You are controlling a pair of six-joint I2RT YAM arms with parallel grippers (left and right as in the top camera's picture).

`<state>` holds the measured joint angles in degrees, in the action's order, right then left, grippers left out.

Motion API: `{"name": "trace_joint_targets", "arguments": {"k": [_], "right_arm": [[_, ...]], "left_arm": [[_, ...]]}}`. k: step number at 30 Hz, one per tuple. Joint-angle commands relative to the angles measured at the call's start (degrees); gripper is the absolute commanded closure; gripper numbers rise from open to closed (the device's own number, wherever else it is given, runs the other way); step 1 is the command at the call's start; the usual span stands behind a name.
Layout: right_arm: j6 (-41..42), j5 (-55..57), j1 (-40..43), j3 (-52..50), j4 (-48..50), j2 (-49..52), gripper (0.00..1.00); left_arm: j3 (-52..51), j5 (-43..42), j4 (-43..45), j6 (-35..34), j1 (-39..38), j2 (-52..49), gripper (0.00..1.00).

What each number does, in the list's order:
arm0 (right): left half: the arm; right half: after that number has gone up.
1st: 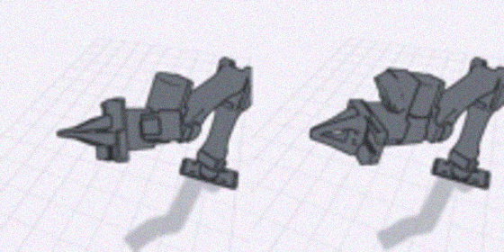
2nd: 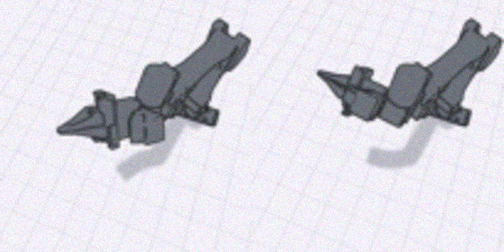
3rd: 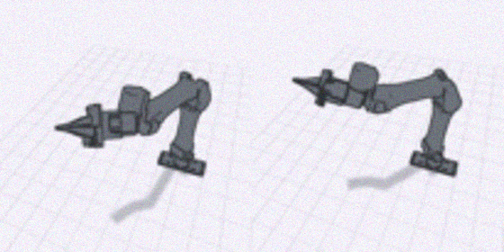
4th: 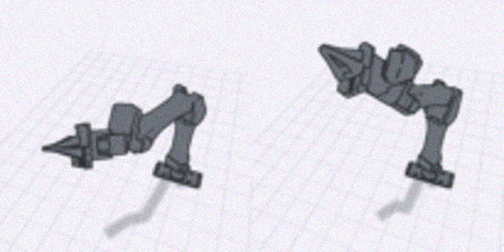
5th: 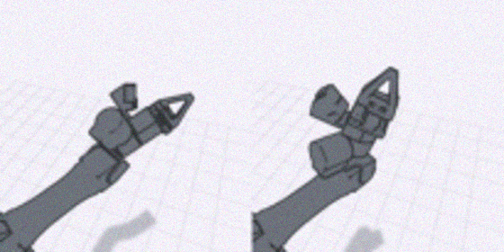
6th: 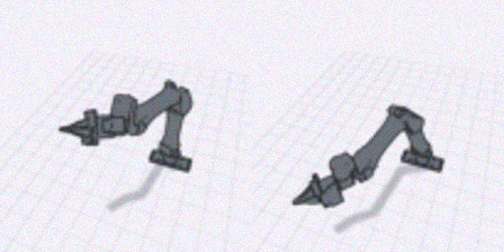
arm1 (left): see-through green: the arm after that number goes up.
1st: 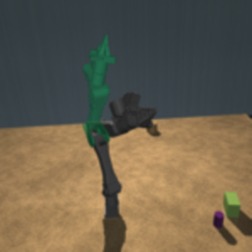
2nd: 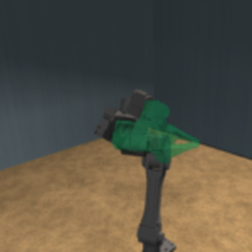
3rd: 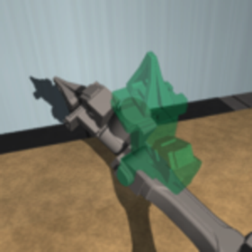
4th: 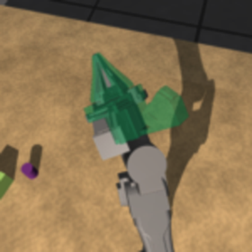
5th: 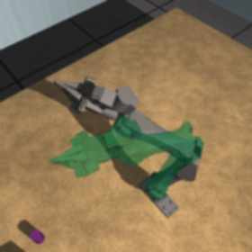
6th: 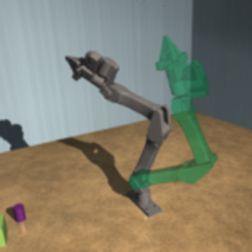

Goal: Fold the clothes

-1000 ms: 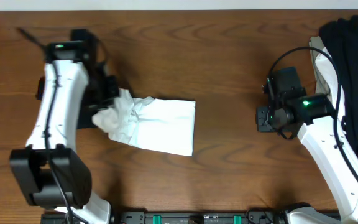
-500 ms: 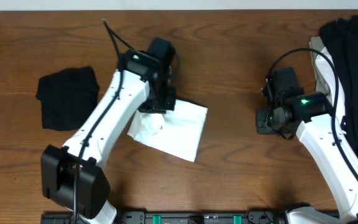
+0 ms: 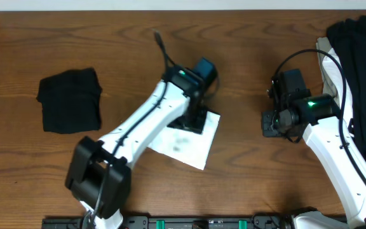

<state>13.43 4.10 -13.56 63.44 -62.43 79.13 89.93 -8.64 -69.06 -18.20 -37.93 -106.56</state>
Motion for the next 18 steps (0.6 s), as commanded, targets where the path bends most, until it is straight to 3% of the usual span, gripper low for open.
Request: {"name": "trace_joint_targets", "arguments": {"k": [1,8,18], "right_arm": [[0.92,-0.04,0.52,-0.28,0.11,0.17,0.67],[-0.94,-4.46,0.44,-0.28,0.57,0.22,0.65],[-8.9,-29.77,-2.86,-0.28,7.06,0.48,0.57]], "left_arm": [[-0.17,0.13,-1.18,0.11,-2.86,0.11,0.44],[0.63,7.98,-4.26,2.67,-0.44,4.63,0.45],[0.39,10.43,2.95,2.69,19.02,8.07,0.42]]}}
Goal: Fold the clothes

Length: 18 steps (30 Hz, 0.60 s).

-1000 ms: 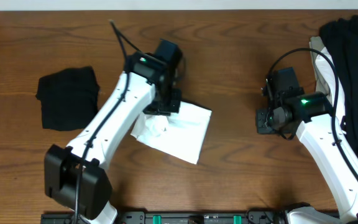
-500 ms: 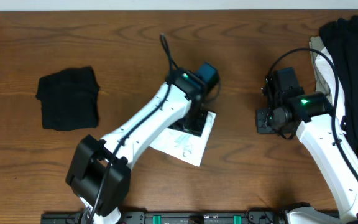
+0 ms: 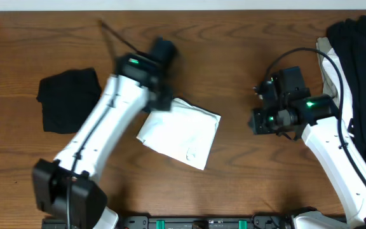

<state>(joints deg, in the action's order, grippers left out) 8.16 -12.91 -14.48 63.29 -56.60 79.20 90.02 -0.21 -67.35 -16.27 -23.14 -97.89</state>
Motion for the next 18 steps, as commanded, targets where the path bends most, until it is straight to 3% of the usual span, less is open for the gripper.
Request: {"name": "trace_joint_targets", "arguments": {"k": [1,7,18], "right_arm": [[-3.54,-14.38,-2.86,-0.13,1.79,0.57,0.56],[-2.43,-16.22,-10.49,-0.15,2.82,3.91,0.54],[8.5,-14.91,-24.0,-0.15,14.03,15.58,0.57]], "left_arm": [[0.22,1.95,2.23,0.76,6.12,-1.03,0.41],[0.2,1.92,4.7,0.85,11.85,-4.07,0.4],[0.2,1.55,6.19,4.22,12.09,-10.69,0.4]]}}
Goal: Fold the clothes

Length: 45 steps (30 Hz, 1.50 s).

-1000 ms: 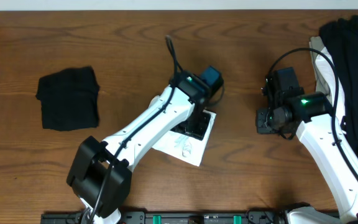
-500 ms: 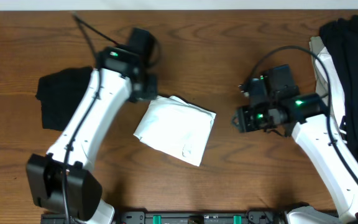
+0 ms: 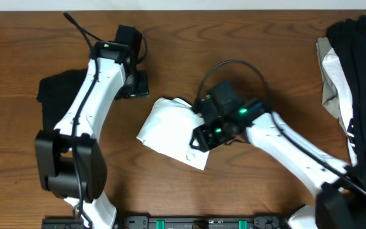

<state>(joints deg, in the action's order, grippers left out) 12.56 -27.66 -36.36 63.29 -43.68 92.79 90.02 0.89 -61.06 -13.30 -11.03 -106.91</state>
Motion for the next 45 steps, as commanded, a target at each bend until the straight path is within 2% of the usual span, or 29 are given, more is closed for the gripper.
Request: {"name": "trace_joint_targets", "arguments": {"k": [1,9,17,21,25,28,31,32,36,40,45], "right_arm": [[5.09,0.7,-2.84,-0.15,1.86,2.97,0.57],[7.69,4.55,-5.46,-0.15,5.4,8.9,0.56],[8.87,4.79,-5.44,-0.13,6.25,9.57,0.57],[8.94,4.74,-5.6,-0.13,7.13,9.57,0.65],[9.33,4.76,-6.14,-0.13,7.21,9.57,0.67],[10.03,5.07,-6.71,-0.15,7.67,9.57,0.76],[12.55,7.58,-7.1,-0.15,7.61,9.57,0.99],[13.4,8.39,-7.13,-0.13,7.28,9.57,0.99],[15.06,8.94,-6.6,-0.13,4.09,9.44,0.98],[15.02,8.83,-5.22,-0.13,-4.5,8.31,0.99],[15.04,19.15,-3.56,-0.13,-14.38,8.04,0.99]], "left_arm": [[0.2,-0.09,-0.09,1.27,-0.02,-2.23,0.4],[0.2,-5.44,-0.04,4.26,-0.2,-5.35,0.4],[0.09,-9.92,-0.07,6.47,-0.31,-6.16,0.4],[-0.85,-9.9,-0.07,6.45,-0.81,-6.16,0.4],[-2.99,-9.9,0.61,6.47,-1.62,-6.16,0.4],[-4.76,-9.92,1.97,6.47,-2.38,-6.16,0.4],[-6.23,-9.92,2.95,6.45,-3.48,-6.16,0.4],[-6.58,-9.92,3.02,6.45,-3.85,-6.19,0.4],[-8.96,-9.9,4.59,6.45,-5.4,-6.19,0.4],[-12.66,-9.9,7.06,6.43,-6.71,-6.19,0.4],[-16.48,-9.92,8.96,6.38,-7.45,-6.19,0.4]]}}
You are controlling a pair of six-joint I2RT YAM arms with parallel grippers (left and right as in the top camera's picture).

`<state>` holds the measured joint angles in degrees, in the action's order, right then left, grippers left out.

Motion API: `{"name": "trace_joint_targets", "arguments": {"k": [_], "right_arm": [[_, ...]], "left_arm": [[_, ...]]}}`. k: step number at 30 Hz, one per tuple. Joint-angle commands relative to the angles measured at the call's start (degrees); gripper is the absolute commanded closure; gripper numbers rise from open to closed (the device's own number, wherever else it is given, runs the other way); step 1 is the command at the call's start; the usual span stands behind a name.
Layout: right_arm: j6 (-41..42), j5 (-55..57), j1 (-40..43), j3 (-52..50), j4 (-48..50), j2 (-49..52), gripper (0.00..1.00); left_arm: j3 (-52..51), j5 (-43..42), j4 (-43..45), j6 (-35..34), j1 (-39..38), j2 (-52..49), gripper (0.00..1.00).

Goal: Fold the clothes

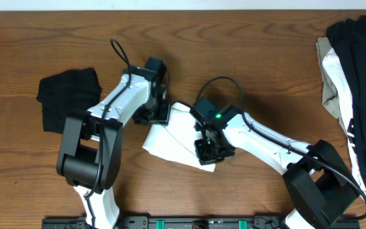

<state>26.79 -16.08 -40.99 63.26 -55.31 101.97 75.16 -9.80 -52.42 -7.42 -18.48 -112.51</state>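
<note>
A folded white cloth lies at the table's middle in the overhead view. My left gripper is down at the cloth's upper left edge, its fingers hidden under the wrist. My right gripper sits over the cloth's lower right corner, pressed on or just above it, and its fingers are hidden too. A folded black garment lies at the far left, apart from both grippers.
A heap of unfolded clothes, black over white and beige, lies along the table's right edge. The left arm's base and the right arm's base stand at the near edge. Bare wood shows behind the cloth.
My left gripper has come from the spot behind the cloth's left side down to its upper left edge. My right gripper has moved from the cloth's right middle to its lower right corner. The cloth sits slightly further right.
At first my left gripper was on the white cloth and my right gripper stood far off to the right. Then the left was behind the cloth's left corner. Later the left was away near the black garment with the right on the cloth. Now both are at the cloth.
</note>
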Motion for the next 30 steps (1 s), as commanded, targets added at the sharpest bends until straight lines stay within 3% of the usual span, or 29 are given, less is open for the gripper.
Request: {"name": "trace_joint_targets", "arguments": {"k": [1,25,30], "right_arm": [[0.83,9.73,1.29,-0.11,-3.54,-1.14,0.99],[1.95,11.58,1.81,-0.11,-2.1,-1.09,0.99],[2.4,11.61,1.81,-0.11,-2.08,-1.09,0.99]], "left_arm": [[-2.12,0.76,0.31,0.5,-0.04,-0.59,0.4],[-2.82,0.76,0.07,0.09,-0.04,-0.59,0.38],[-2.82,0.76,0.09,0.09,-0.04,-0.59,0.33]]}}
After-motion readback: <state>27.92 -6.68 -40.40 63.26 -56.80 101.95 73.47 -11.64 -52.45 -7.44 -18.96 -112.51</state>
